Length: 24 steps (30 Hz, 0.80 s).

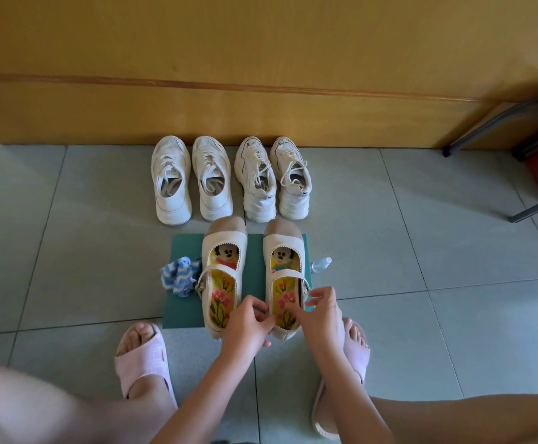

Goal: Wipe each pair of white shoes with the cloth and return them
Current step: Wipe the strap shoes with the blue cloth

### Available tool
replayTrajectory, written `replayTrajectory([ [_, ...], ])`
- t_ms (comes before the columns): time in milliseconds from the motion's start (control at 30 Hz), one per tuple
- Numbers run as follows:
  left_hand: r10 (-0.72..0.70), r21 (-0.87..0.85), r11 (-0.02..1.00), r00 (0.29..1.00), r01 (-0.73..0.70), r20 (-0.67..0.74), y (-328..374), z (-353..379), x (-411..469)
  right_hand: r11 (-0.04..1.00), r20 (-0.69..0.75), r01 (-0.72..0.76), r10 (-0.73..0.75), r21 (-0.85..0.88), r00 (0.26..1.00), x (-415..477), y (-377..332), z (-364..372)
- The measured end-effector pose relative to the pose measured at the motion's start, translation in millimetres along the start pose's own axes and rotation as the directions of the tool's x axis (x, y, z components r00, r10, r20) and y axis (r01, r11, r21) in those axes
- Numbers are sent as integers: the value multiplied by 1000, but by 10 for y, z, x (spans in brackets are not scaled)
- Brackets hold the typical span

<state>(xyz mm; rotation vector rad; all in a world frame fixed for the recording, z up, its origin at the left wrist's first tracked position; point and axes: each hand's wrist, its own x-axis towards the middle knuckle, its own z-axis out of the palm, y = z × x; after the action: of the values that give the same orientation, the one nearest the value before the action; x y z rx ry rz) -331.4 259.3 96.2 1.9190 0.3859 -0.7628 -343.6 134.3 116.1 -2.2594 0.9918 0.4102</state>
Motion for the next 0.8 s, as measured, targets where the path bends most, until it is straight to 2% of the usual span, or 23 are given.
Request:
replayTrajectory([
  [100, 4, -20, 1000, 1000, -4, -3, 13, 1, -7, 999, 72, -38, 39, -7, 997, 98, 10, 57],
  [333, 3, -14, 1000, 1000, -3, 0, 8, -17, -14, 995, 57, -79, 82, -57, 995, 133, -29, 100],
  [467, 3, -7, 1000, 1000, -3, 5, 19, -26, -16, 997, 107, -79, 81, -25, 991, 152, 11, 77],
  [533, -1, -8, 1000, 1000, 1, 14, 51, -31, -29, 995, 75, -89, 86, 39, 993, 127, -5, 20],
  [600, 8, -30, 1000, 1000, -8, 13, 103, -66, -45, 992, -32, -56, 60, 115, 998, 88, -58, -48],
  [700, 96, -38, 994, 991, -99, -92, 175, -216, -42, 957, -112, 105, -76, 272, 991, 54, -164, -74],
  [800, 232, 245, 957, 919, -156, -318, 192, -450, 36, 921, -68, 190, -177, 341, 982, -6, -350, -46],
])
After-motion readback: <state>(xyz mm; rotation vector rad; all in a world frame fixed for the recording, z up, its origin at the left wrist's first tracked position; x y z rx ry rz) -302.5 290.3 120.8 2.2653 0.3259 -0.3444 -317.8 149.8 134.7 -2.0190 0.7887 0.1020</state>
